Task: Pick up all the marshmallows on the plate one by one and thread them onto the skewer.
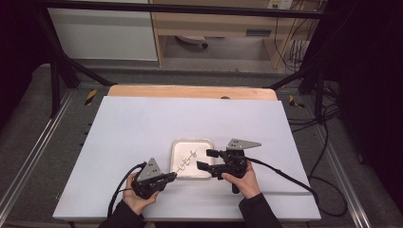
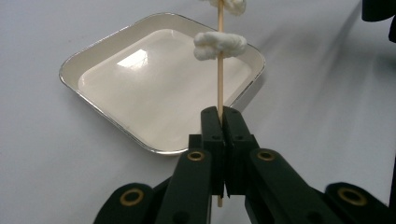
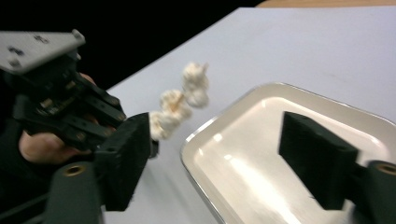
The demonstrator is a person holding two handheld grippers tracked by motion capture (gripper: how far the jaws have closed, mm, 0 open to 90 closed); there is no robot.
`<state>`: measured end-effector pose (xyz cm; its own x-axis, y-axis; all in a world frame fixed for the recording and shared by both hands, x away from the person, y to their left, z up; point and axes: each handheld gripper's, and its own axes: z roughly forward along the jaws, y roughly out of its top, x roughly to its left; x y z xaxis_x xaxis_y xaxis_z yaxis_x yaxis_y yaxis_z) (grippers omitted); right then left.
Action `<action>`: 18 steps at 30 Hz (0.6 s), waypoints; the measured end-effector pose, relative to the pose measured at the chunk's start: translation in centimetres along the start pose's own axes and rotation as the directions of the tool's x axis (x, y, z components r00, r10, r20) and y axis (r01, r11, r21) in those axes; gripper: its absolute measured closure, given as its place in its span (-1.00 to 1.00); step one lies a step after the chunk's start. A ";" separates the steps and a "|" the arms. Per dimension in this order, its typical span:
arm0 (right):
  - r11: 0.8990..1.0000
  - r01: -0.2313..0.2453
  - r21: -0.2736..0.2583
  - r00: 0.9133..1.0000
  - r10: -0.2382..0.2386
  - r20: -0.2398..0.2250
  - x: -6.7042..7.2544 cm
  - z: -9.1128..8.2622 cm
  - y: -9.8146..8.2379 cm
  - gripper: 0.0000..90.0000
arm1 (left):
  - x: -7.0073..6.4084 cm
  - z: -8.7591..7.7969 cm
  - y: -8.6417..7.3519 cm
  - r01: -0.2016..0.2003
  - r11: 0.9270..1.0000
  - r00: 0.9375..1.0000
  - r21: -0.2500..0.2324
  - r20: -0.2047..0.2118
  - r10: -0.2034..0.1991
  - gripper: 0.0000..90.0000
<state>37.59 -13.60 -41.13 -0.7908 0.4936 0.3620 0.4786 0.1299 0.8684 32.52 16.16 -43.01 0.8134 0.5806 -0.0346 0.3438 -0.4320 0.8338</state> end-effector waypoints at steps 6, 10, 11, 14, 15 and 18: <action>0.997 0.042 0.068 0.996 -0.047 0.082 -1.0 -1.1 -1.0 -0.80 | 0.2 -0.1 0.1 0.016 1.000 1.000 0.001 -0.004 -0.016 0.97; 0.992 0.059 0.111 0.988 -0.074 0.137 -1.8 -2.0 -1.9 -0.88 | 0.2 -0.2 0.1 0.022 1.000 1.000 0.003 -0.010 -0.022 0.97; 0.991 0.064 0.116 0.986 -0.081 0.145 -2.0 -2.2 -2.1 -0.89 | 0.2 -0.2 0.2 0.024 1.000 1.000 0.004 -0.011 -0.024 0.97; 0.987 0.071 0.143 0.979 -0.097 0.181 -2.6 -2.9 -2.6 -0.95 | 0.2 -0.2 0.3 0.026 1.000 1.000 0.009 -0.012 -0.026 0.97; 0.985 0.083 0.152 0.976 -0.111 0.190 -2.7 -3.2 -2.8 -0.96 | 0.2 -0.3 0.3 0.030 1.000 0.999 0.009 -0.013 -0.029 0.97; 0.982 0.085 0.168 0.969 -0.121 0.215 -3.1 -4.0 -3.4 -0.98 | 0.3 -0.3 0.5 0.038 0.999 0.999 0.017 -0.014 -0.038 0.97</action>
<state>36.91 -19.03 -43.87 -0.7418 0.6479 0.1731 0.4671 0.3140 0.8265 32.79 16.31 -42.41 0.7930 0.6064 -0.0580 0.3821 -0.4210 0.8227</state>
